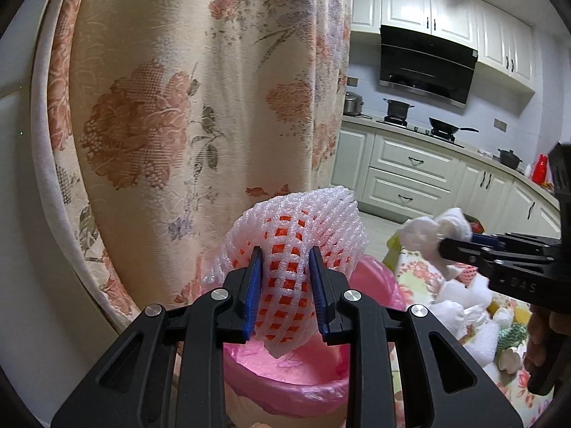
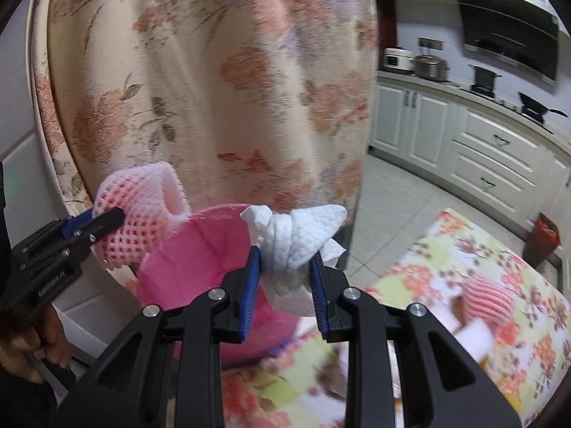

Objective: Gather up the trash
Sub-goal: 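Open both tools to drop the net and tissue into the bin, then move both tools back over the table toward the remaining trash, then grasp the white foam strip with the left tool while the right tool grasps the white paper bag, then carry the foam strip and paper bag in both tools to the pink bin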

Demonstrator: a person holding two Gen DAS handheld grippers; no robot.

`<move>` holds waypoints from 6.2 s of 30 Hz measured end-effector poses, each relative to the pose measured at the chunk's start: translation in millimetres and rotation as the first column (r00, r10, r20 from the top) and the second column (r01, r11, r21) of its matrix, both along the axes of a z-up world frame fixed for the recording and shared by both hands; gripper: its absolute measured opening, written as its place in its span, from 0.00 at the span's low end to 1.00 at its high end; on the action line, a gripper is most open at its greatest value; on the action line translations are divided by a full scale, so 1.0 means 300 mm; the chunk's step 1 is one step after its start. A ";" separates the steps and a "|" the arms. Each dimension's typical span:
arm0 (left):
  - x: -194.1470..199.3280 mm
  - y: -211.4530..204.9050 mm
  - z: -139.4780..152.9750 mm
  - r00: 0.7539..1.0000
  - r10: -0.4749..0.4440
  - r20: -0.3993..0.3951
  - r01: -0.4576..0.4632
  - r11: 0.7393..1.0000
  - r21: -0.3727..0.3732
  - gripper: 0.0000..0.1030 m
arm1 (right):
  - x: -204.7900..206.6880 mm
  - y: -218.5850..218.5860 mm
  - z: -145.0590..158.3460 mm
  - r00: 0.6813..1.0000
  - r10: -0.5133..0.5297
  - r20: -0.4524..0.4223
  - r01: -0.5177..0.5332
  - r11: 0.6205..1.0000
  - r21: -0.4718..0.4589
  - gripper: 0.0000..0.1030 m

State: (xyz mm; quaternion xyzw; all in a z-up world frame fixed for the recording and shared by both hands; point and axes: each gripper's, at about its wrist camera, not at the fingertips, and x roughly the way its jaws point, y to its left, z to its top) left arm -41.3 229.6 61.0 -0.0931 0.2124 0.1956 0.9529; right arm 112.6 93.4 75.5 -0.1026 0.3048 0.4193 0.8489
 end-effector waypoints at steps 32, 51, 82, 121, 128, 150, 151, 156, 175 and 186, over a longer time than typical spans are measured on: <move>0.052 -0.222 0.001 0.989 -0.146 -0.013 0.146 0.989 -0.013 0.78 | 0.015 -0.431 -0.067 0.972 -0.235 -0.024 0.235 0.972 0.000 0.64; 0.174 -0.520 -0.072 0.940 -0.334 -0.075 0.331 0.943 -0.049 0.79 | -0.039 -0.857 -0.244 0.901 -0.428 -0.072 0.423 0.903 -0.077 0.73; 0.284 -0.664 -0.225 0.879 -0.436 -0.193 0.424 0.900 -0.106 0.79 | -0.067 -0.858 -0.459 0.893 -0.422 -0.156 0.393 0.900 -0.187 0.81; 0.428 -0.804 -0.432 0.756 -0.554 -0.349 0.538 0.829 -0.151 0.60 | -0.035 -1.008 -0.368 0.859 -0.494 -0.134 0.481 0.869 -0.113 0.79; 0.403 -0.796 -0.399 0.763 -0.557 -0.329 0.543 0.828 -0.142 0.59 | -0.040 -1.010 -0.350 0.857 -0.500 -0.124 0.489 0.865 -0.108 0.79; 0.277 -0.617 -0.128 0.879 -0.455 -0.140 0.449 0.891 -0.072 0.59 | -0.037 -0.909 -0.208 0.883 -0.467 -0.053 0.464 0.884 -0.067 0.79; 0.270 -0.603 -0.118 0.886 -0.444 -0.132 0.438 0.896 -0.069 0.59 | -0.035 -0.898 -0.201 0.886 -0.462 -0.049 0.459 0.886 -0.065 0.79; 0.227 -0.503 -0.073 0.925 -0.369 -0.091 0.365 0.929 -0.060 0.59 | -0.028 -0.825 -0.167 0.903 -0.429 -0.033 0.427 0.902 -0.056 0.79; 0.048 -0.119 -0.009 0.999 -0.028 -0.033 0.026 0.999 -0.033 0.59 | 0.012 -0.357 -0.041 0.980 -0.198 0.010 0.198 0.980 -0.027 0.79; 0.005 -0.023 -0.013 0.998 0.053 -0.038 -0.054 0.998 -0.027 0.59 | 0.032 -0.053 -0.005 0.999 -0.053 0.006 0.054 0.998 -0.014 0.79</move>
